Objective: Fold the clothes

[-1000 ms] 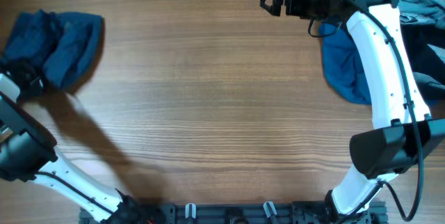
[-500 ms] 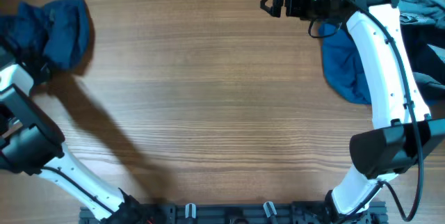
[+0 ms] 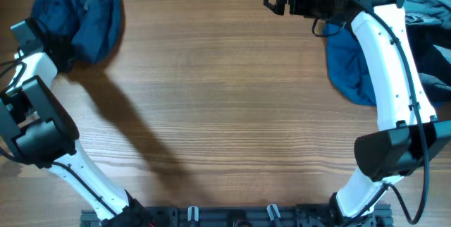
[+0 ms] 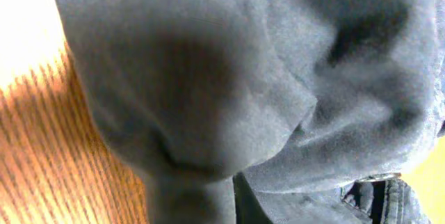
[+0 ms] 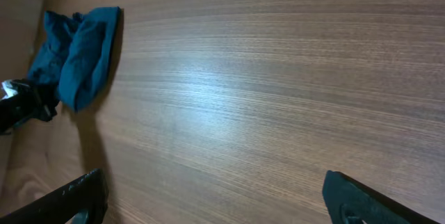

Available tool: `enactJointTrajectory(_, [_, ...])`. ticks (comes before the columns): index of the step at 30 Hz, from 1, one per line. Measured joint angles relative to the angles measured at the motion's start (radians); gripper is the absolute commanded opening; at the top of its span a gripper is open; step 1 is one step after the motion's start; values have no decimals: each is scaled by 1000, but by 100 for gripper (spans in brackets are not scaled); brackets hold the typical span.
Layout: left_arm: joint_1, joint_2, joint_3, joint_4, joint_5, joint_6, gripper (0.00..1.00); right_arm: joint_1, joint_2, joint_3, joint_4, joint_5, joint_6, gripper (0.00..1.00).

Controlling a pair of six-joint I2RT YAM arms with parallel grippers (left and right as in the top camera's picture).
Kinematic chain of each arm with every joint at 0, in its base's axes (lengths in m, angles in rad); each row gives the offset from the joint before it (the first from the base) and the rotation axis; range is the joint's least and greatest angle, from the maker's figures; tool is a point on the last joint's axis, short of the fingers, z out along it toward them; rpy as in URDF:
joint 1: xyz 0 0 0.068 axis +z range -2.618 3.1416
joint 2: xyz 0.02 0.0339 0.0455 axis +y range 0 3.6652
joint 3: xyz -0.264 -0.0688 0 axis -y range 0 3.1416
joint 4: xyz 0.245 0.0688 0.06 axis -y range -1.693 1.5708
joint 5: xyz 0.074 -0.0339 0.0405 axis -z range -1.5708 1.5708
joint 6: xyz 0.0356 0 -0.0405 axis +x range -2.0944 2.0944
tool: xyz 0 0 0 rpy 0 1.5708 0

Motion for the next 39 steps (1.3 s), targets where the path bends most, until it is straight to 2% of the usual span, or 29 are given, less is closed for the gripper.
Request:
enactJointTrajectory(1, [0,0,0,4,-2,9,99,0,0,0,0,0,0,100])
enactJointTrajectory(8, [3,-3,2,27,5,16,100,0,0,0,2,0,0,100])
enactJointTrajectory(14, [63,-27,0,-26,220,19,100,0,0,0,3,0,0,100])
enactJointTrajectory(17, [110,-103,-2,-138,325,28,100,0,0,0,3,0,0,100])
enactJointTrajectory(22, [152,-268,-2,-291,402,158,100,0,0,-1,3,-19,0,99])
enactJointTrajectory(27, [141,-375,-2,-308,519,307,100,3,0,-1,6,-53,-42,99])
enactJointTrajectory(31, [87,-525,-3,-340,582,433,100,3,-34,-10,5,-44,-71,100])
enactJointTrajectory(34, [3,-690,-2,-361,604,530,100,5,-156,-14,-8,5,-78,100])
enactJointTrajectory(39, [-68,-836,-2,-364,619,576,100,5,-394,-14,-92,80,-78,99])
